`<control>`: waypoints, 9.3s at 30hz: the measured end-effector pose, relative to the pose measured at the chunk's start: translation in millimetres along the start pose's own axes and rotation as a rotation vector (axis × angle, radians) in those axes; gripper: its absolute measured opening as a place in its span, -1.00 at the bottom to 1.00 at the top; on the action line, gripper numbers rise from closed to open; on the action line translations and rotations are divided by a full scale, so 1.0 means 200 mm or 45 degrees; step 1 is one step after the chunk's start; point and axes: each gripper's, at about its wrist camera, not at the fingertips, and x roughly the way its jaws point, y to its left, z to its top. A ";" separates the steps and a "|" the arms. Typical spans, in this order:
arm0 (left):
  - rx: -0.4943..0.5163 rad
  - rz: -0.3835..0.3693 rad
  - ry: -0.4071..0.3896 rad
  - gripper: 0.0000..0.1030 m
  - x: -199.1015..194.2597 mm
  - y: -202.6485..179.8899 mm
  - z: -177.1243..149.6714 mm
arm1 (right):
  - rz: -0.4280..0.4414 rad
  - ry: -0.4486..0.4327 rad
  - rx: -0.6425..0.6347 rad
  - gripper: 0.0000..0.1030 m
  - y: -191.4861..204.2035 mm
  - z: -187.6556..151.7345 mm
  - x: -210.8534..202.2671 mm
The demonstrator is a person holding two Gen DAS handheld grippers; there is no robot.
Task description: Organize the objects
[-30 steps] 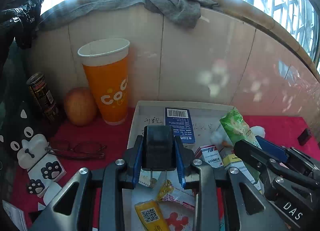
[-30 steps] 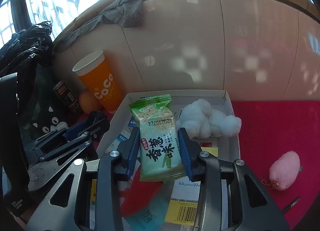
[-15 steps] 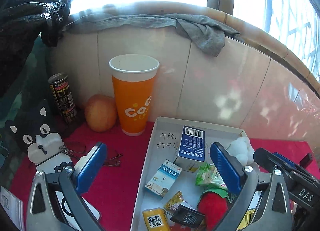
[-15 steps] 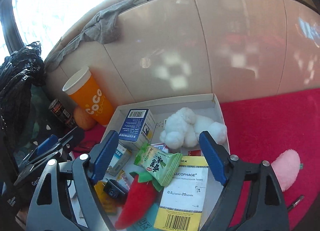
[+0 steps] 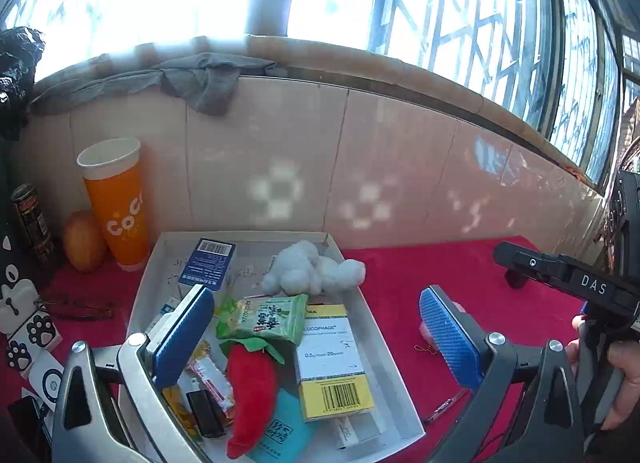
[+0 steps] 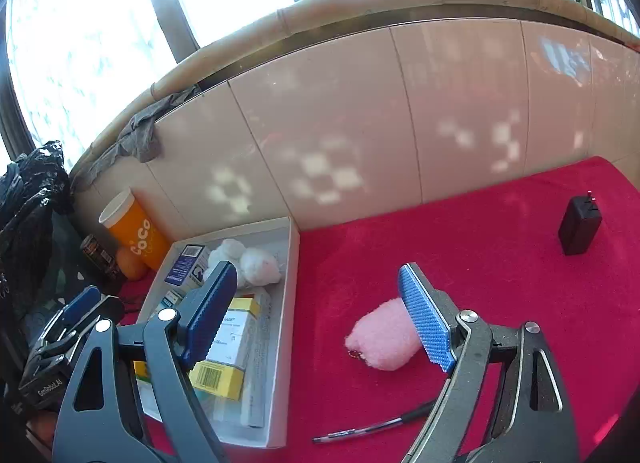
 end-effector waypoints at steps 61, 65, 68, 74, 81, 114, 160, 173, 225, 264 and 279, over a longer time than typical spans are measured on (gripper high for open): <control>0.742 -0.328 0.624 -0.79 0.44 -0.92 -0.56 | 0.259 0.027 0.327 0.00 -0.70 -0.29 -0.43; 0.747 -0.302 0.557 -0.88 0.41 -0.92 -0.60 | 0.273 -0.013 0.321 -0.01 -0.67 -0.28 -0.49; 0.655 -0.314 0.502 -0.88 0.36 -0.89 -0.61 | 0.261 -0.057 0.308 -0.01 -0.64 -0.28 -0.56; 0.457 -0.305 0.298 -0.88 0.17 -0.83 -0.52 | 0.153 -0.163 0.232 0.00 -0.54 -0.28 -0.65; 0.331 -0.222 0.171 -0.88 0.00 -0.76 -0.41 | 0.019 -0.307 0.087 0.00 -0.37 -0.28 -0.76; -0.008 0.128 -0.142 -0.88 -0.44 -0.20 -0.26 | 0.117 -0.293 -0.424 -0.01 0.39 -0.43 -0.71; -0.066 0.306 -0.086 -0.87 -0.31 0.20 -0.17 | 0.221 -0.154 -0.351 -0.01 0.69 -0.18 -0.22; -0.001 0.343 -0.001 -0.87 -0.17 0.29 -0.10 | 0.222 -0.074 -0.345 -0.01 0.77 -0.13 -0.03; -0.069 0.184 0.077 1.00 0.01 0.33 -0.12 | 0.237 0.097 -0.170 0.69 0.75 -0.02 0.40; -0.138 0.470 -0.172 1.00 -0.76 0.01 -0.19 | 0.099 -0.294 -0.042 0.85 0.28 -0.28 -0.68; -0.117 0.424 -0.370 1.00 -1.26 -0.09 -0.18 | 0.181 -0.508 0.042 0.85 0.05 -0.29 -1.40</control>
